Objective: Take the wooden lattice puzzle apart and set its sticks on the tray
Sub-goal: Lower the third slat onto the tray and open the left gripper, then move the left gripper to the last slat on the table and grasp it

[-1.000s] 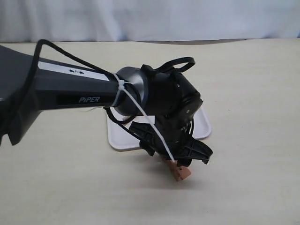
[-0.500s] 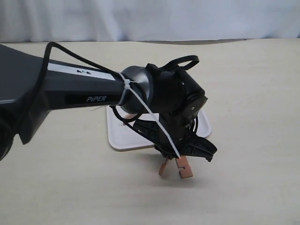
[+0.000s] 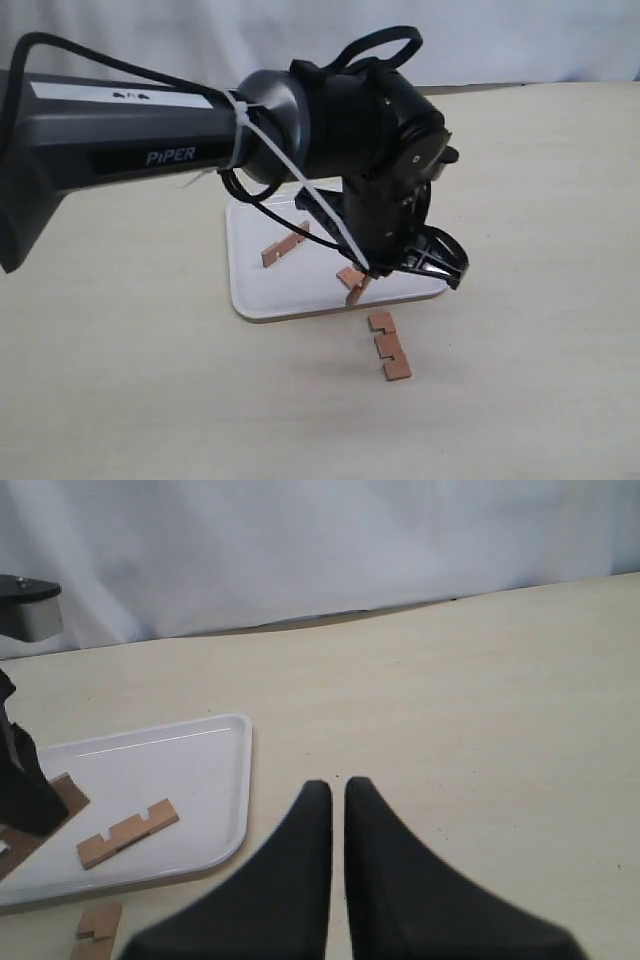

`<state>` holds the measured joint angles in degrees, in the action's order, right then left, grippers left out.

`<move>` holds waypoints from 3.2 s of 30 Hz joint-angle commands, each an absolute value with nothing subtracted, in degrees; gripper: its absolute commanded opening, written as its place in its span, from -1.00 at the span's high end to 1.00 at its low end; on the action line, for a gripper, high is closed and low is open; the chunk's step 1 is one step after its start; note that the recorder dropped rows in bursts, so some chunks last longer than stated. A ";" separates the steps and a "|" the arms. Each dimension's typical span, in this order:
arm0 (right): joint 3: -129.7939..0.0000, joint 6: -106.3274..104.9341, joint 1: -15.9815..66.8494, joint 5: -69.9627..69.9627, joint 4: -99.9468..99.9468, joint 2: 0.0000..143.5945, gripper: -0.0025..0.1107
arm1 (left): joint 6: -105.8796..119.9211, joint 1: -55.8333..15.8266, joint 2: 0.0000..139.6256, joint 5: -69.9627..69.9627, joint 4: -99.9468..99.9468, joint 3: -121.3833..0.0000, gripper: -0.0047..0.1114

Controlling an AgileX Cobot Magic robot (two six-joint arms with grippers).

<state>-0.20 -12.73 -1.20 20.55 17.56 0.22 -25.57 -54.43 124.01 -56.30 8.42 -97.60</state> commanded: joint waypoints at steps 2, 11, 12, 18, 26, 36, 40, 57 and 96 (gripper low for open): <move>0.00 -12.69 -1.44 19.83 17.49 0.67 0.87 | -25.49 -49.74 123.66 -53.03 14.96 -98.00 0.92; 0.00 -12.69 -1.44 19.83 17.49 0.67 0.87 | -21.59 -44.64 126.49 -45.17 15.67 -98.00 0.92; 0.00 -12.69 -1.44 19.83 17.49 0.67 0.87 | -20.61 -44.63 127.17 -44.20 15.81 -98.00 0.92; 0.00 -12.69 -1.44 19.83 17.49 0.67 0.87 | -15.69 -44.63 128.47 -42.06 17.50 -98.00 0.92; 0.00 -12.69 -1.44 19.83 17.49 0.67 0.87 | -15.79 -44.63 129.84 -41.92 21.02 -98.00 0.54; 0.00 -12.69 -1.44 19.83 17.49 0.67 0.87 | -19.07 -44.74 128.50 -44.67 19.51 -98.10 -0.29; 0.00 -12.69 -1.44 19.83 17.49 0.67 0.87 | -19.78 -44.74 126.02 -47.96 17.24 -98.10 -0.29; 0.00 -12.69 -1.44 19.83 17.49 0.67 0.87 | -18.76 -56.66 121.29 -49.29 7.90 -98.10 -0.29; 0.00 -12.69 -1.44 19.83 17.49 0.67 0.87 | -49.14 -61.99 128.36 -53.19 12.56 -93.42 -0.29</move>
<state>-0.20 -12.73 -1.20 20.55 17.56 0.22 -47.86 -61.88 127.07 -53.89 11.41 -93.39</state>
